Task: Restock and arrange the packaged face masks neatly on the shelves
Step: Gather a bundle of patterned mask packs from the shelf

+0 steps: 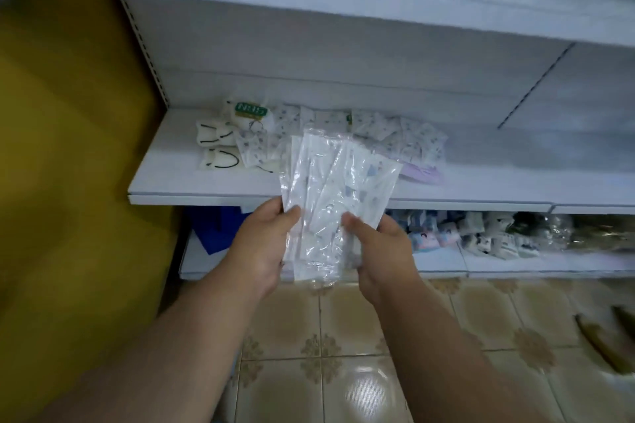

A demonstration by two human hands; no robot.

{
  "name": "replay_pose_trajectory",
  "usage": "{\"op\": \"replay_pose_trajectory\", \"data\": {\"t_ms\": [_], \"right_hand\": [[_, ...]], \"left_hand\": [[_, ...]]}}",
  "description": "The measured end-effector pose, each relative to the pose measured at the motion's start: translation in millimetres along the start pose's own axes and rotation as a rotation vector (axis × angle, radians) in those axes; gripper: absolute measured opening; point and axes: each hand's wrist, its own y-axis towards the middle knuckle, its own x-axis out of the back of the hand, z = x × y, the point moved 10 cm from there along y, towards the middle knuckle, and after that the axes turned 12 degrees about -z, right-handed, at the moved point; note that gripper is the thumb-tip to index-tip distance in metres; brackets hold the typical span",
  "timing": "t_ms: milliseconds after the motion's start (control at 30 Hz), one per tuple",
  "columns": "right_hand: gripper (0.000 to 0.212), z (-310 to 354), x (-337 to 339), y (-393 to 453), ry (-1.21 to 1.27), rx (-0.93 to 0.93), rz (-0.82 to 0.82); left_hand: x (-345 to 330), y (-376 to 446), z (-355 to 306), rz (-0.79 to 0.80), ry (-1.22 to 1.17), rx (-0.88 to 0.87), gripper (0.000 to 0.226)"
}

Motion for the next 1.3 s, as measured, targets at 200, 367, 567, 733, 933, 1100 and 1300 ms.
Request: {"op": "replay_pose_trajectory", "data": {"t_ms": [200, 367, 567, 733, 933, 1100, 1300], "right_hand": [[0.014, 93.2, 18.3, -82.1, -0.045, 0.088, 0.186], [0.006, 181.1, 35.5, -123.0, 0.006, 0.288, 0.105], [0.01, 229.6, 26.5, -160.6, 0.054, 0.35, 0.081], [0.019, 223.7, 15.7, -170.4, 0.063, 0.328, 0.164], [0.017, 269.3, -0.4, -173.7, 0.039, 0.506, 0.089], [0.017, 280.9, -9.3, -174.3, 0.014, 0.529, -0.026], [0.012, 249.5, 21.5, -149.0, -0.04, 0.399, -0.173]], "left_hand": [[-21.9, -111.1, -84.5, -0.063, -0.141, -0.152, 0.032], [-41.3, -176.0, -153.5, 0.008, -0.27, -0.246, 0.017], [-45.1, -210.1, -204.9, -0.015, -0.236, -0.365, 0.02], [-30.2, -202.4, -203.7, -0.145, -0.175, -0.392, 0.023], [-44.2, -193.6, -248.0, -0.029, -0.237, -0.428, 0.014], [-46.3, -173.4, -275.6, 0.025, -0.063, -0.52, 0.024], [-67.1, -145.6, -240.6, 0.061, 0.097, -0.432, 0.027]]}}
